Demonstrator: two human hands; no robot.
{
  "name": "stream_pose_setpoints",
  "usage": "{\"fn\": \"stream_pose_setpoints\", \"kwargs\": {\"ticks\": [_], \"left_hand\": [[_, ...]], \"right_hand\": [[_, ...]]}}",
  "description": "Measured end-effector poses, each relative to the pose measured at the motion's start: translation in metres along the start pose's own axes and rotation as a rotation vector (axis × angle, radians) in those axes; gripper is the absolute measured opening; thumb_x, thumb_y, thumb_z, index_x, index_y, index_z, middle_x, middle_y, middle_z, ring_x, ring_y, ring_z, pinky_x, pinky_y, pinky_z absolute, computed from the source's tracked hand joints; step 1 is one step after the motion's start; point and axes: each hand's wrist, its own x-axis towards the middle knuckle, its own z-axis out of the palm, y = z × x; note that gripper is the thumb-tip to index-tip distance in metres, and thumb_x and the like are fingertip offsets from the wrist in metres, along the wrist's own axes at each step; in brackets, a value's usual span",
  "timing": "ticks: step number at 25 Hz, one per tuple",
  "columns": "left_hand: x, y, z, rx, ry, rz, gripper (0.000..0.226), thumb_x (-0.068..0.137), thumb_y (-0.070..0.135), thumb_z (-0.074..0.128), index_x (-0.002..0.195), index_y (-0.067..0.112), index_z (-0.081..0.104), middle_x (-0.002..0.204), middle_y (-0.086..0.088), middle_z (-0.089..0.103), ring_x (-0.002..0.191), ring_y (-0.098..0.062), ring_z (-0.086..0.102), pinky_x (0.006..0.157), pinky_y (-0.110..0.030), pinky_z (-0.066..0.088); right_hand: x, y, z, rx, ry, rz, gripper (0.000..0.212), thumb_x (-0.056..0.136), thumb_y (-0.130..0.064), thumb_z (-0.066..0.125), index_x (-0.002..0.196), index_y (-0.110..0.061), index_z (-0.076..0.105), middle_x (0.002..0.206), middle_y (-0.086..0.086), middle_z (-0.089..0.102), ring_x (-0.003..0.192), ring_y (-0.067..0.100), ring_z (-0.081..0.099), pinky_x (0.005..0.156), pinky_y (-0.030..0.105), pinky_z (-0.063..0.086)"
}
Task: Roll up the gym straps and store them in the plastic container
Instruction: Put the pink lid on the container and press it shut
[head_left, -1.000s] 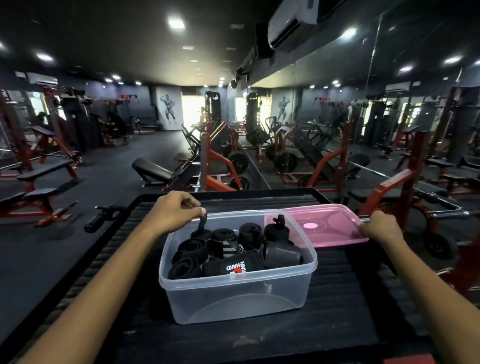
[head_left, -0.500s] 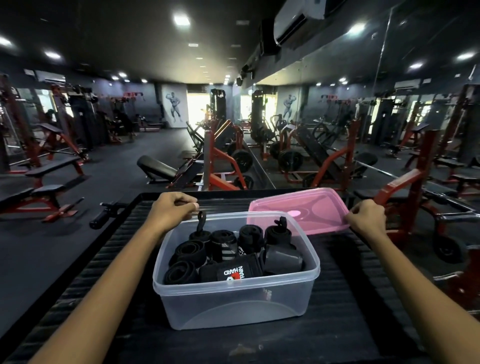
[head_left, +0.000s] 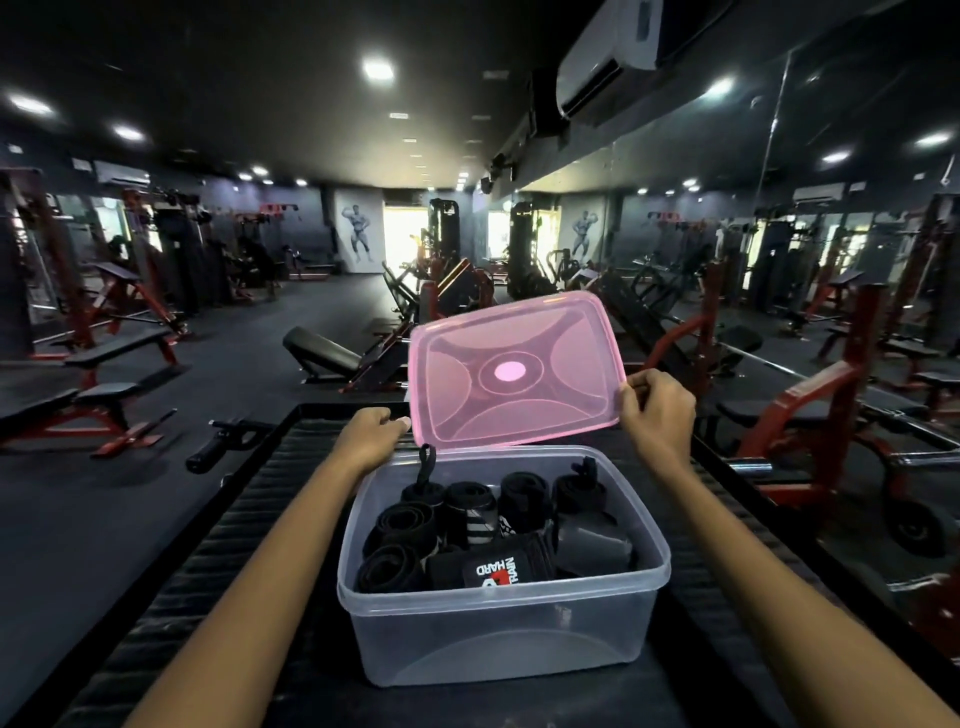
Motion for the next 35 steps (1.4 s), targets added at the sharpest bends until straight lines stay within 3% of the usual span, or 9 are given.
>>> {"fn": "stream_pose_setpoints", "kwargs": {"ticks": [3,7,12,14,17,20,24,28,35], "left_hand": [[0.006,-0.006,0.000,-0.115,-0.014,0.011,0.018,0.090,0.012,0.054,0.090,0.001,0.067,0.087,-0.018,0.068,0.080,-0.025,0.060,0.082,-0.039,0.049],[-0.002,0.005,-0.005,-0.312,0.080,-0.006,0.025,0.089,0.035,0.052,0.075,0.021,0.067,0.065,-0.003,0.057,0.058,-0.016,0.051,0.069,-0.033,0.043],[-0.023,0.014,-0.020,-0.531,0.050,-0.078,0.070,0.096,0.062,0.017,0.125,0.011,0.055,0.109,-0.010,0.059,0.090,-0.025,0.061,0.088,-0.041,0.049],[-0.033,0.009,-0.026,-0.580,0.062,-0.056,0.070,0.098,0.058,0.023,0.116,0.001,0.058,0.103,-0.015,0.063,0.084,-0.022,0.063,0.080,-0.033,0.050],[-0.044,0.001,-0.027,-0.551,0.055,-0.041,0.050,0.100,0.041,0.039,0.097,-0.002,0.065,0.079,-0.010,0.068,0.062,-0.012,0.066,0.061,-0.020,0.054],[-0.058,-0.004,-0.024,-0.503,0.041,-0.038,0.035,0.099,0.027,0.047,0.086,0.002,0.067,0.059,0.001,0.068,0.049,-0.007,0.062,0.049,-0.016,0.048],[-0.075,-0.013,-0.020,-0.388,0.019,-0.037,0.029,0.097,0.017,0.050,0.082,0.003,0.071,0.068,-0.007,0.069,0.063,-0.020,0.061,0.060,-0.028,0.045],[-0.092,-0.015,-0.012,-0.352,0.030,-0.068,0.029,0.098,0.007,0.044,0.080,0.009,0.066,0.072,-0.007,0.067,0.065,-0.020,0.060,0.054,-0.025,0.050],[-0.102,-0.020,-0.005,-0.075,0.061,-0.002,0.025,0.098,0.015,0.038,0.101,0.010,0.063,0.102,-0.013,0.068,0.092,-0.029,0.065,0.090,-0.042,0.052]], "right_hand": [[-0.003,-0.007,0.008,0.073,-0.002,-0.025,0.008,0.085,-0.007,0.062,0.085,0.000,0.066,0.085,0.017,0.069,0.077,0.031,0.063,0.071,0.032,0.044],[-0.006,-0.010,0.008,0.166,-0.029,0.014,0.005,0.085,-0.006,0.066,0.088,-0.002,0.065,0.080,0.011,0.067,0.072,0.021,0.059,0.069,0.028,0.044],[-0.015,-0.006,0.002,0.354,-0.178,0.077,0.018,0.075,-0.001,0.071,0.081,-0.011,0.057,0.075,0.004,0.062,0.070,0.019,0.059,0.070,0.027,0.050],[-0.019,-0.002,-0.003,0.526,-0.294,0.147,0.010,0.077,-0.004,0.060,0.077,-0.013,0.057,0.076,0.005,0.063,0.073,0.019,0.060,0.073,0.033,0.050],[-0.025,0.005,-0.006,0.502,-0.379,0.173,0.037,0.085,0.008,0.042,0.073,-0.017,0.067,0.079,0.005,0.069,0.080,0.025,0.062,0.076,0.033,0.048],[-0.033,0.006,-0.009,0.443,-0.417,0.207,0.031,0.086,-0.003,0.054,0.070,-0.021,0.073,0.083,0.000,0.073,0.085,0.019,0.064,0.083,0.034,0.048],[-0.035,0.004,-0.021,0.471,-0.506,0.259,0.023,0.085,-0.006,0.064,0.073,-0.022,0.076,0.087,0.006,0.075,0.083,0.016,0.064,0.074,0.030,0.048],[-0.047,-0.012,-0.040,0.266,-0.484,0.179,0.016,0.083,-0.003,0.065,0.089,-0.012,0.076,0.087,0.003,0.071,0.077,0.007,0.063,0.066,0.019,0.048],[-0.063,-0.025,-0.049,-0.004,-0.444,0.002,0.019,0.087,-0.011,0.058,0.100,-0.005,0.071,0.103,0.010,0.066,0.089,0.018,0.060,0.081,0.023,0.039]]}}
